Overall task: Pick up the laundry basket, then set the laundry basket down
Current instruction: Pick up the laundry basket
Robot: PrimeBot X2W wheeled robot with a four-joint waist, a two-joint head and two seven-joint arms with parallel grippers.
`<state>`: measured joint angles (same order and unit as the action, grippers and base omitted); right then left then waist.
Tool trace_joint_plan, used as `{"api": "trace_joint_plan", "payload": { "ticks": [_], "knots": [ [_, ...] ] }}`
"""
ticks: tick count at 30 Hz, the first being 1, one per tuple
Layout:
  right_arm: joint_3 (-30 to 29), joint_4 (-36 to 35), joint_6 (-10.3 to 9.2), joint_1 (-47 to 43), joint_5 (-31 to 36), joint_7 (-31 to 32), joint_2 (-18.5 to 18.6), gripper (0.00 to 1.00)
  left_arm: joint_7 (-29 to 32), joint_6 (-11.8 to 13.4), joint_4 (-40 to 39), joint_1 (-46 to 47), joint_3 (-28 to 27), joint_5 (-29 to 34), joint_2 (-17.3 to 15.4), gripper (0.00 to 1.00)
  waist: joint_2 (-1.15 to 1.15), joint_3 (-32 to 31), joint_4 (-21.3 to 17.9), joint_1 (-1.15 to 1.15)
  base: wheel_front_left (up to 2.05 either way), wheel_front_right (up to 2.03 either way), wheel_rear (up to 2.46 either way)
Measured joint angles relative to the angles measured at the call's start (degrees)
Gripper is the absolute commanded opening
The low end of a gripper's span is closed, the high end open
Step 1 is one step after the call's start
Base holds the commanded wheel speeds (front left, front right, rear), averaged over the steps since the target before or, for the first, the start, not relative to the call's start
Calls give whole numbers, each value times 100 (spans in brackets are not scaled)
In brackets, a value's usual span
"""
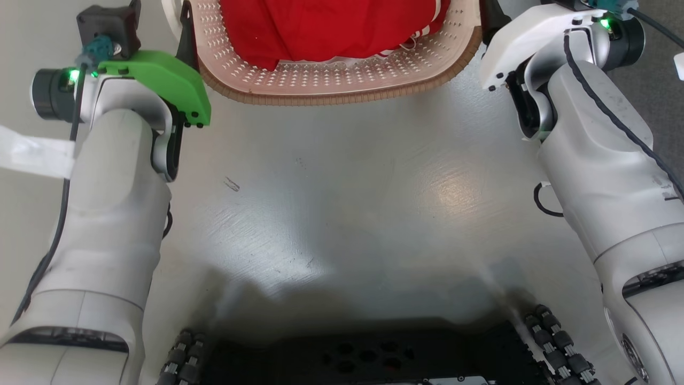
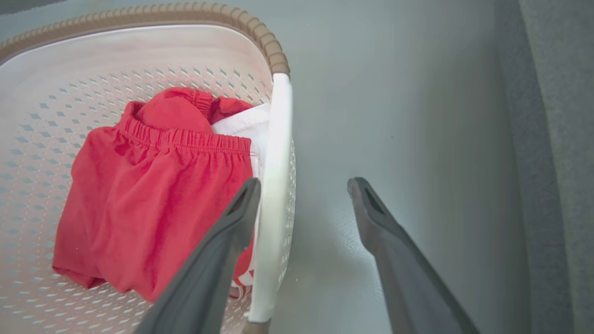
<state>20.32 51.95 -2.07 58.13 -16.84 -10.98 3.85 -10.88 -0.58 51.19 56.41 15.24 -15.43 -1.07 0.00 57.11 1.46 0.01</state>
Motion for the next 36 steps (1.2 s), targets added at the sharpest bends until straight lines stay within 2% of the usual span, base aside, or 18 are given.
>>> {"api": "trace_joint_plan", "payload": {
  "ticks": [10, 26, 27, 28, 29, 30, 31, 32, 33, 36],
  "knots": [
    [270, 212, 71, 216, -165, 107, 4, 100, 75, -79, 325, 326, 172, -12, 5, 100, 0, 73, -22, 0, 0, 0, 0],
    [637, 472, 55, 593, -704, 349, 11, 100, 75, -193, 606, 623, 513, -254, 11, 100, 0, 236, 14, 0, 0, 0, 0],
    [654, 483, 54, 615, -733, 356, 12, 100, 75, -196, 622, 641, 537, -264, 11, 90, 0, 243, 13, 0, 0, 0, 0],
    [677, 497, 53, 631, -750, 357, 12, 100, 75, -201, 637, 657, 555, -266, 11, 90, 0, 251, 13, 0, 0, 0, 0],
    [701, 510, 52, 638, -757, 357, 12, 98, 75, -202, 657, 677, 570, -283, 11, 74, 0, 257, 12, 0, 0, 0, 0],
    [701, 510, 52, 638, -757, 357, 12, 80, 75, -202, 657, 677, 570, -283, 11, 47, 0, 257, 12, 0, 0, 0, 0],
    [722, 525, 48, 645, -781, 357, 12, 62, 75, -202, 676, 697, 586, -321, 11, 37, 0, 264, 11, 0, 0, 0, 0],
    [745, 539, 47, 649, -802, 358, 12, 47, 75, -202, 689, 715, 605, -365, 11, 21, 0, 270, 10, 0, 0, 0, 0],
    [767, 556, 47, 653, -815, 370, 12, 40, 75, -203, 704, 733, 624, -390, 11, 0, 0, 275, 9, 0, 0, 0, 0],
    [825, 588, 46, 662, -869, 375, 0, 9, 75, -245, 745, 772, 694, -409, 13, 0, 0, 287, 8, 0, 0, 0, 0]
  ]
}}
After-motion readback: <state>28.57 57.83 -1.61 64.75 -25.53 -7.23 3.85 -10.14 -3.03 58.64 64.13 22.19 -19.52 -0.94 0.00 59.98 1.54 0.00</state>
